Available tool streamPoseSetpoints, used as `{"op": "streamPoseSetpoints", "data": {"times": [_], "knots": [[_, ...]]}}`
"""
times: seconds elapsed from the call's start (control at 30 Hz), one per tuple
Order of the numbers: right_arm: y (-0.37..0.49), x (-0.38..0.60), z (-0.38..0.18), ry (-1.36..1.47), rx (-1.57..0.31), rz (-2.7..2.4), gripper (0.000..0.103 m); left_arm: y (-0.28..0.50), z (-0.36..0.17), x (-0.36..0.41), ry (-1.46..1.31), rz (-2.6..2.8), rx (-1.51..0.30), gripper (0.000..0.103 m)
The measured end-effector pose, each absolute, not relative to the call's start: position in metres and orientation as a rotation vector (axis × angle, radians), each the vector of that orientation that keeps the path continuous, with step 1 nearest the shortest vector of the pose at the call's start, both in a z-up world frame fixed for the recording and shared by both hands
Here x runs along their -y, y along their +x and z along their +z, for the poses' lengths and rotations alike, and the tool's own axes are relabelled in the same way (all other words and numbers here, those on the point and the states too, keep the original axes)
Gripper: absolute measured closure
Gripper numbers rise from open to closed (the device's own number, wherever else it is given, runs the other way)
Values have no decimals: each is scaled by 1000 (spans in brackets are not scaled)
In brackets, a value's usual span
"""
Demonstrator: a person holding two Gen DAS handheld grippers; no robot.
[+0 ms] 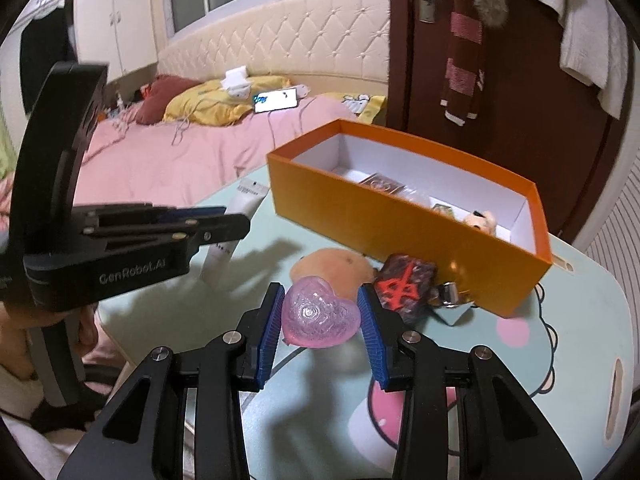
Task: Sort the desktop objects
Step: 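Lift the tube with the left gripper while the right grasps the pink heart, then lower the white tube into the orange box with the left gripper while the right carries the pink heart over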
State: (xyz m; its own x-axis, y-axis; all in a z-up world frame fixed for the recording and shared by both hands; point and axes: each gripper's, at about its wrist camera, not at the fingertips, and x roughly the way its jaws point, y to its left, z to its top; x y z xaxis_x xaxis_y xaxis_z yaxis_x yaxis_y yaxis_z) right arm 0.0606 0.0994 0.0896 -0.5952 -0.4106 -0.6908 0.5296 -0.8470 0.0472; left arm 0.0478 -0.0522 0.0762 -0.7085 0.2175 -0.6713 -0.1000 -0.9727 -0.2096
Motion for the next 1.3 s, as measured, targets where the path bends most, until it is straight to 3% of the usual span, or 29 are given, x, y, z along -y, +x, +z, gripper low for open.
{"op": "streamPoseSetpoints", "data": {"times": [0.63,1.03,1.2,1.3], "knots": [[18,-134,120,934,-68,-2526,64,0,117,22,-1010,2704,172,84],[-43,-142,113,1047,-21,-2592,64,-55,109,2,-1059,2655,138,84],[-68,-138,104,1110,-31,-2592,63,-68,98,2,-1107,2639,132,93],[-78,-137,99,1134,-23,-2585,63,-72,94,2,-1123,2637,135,93]]}}
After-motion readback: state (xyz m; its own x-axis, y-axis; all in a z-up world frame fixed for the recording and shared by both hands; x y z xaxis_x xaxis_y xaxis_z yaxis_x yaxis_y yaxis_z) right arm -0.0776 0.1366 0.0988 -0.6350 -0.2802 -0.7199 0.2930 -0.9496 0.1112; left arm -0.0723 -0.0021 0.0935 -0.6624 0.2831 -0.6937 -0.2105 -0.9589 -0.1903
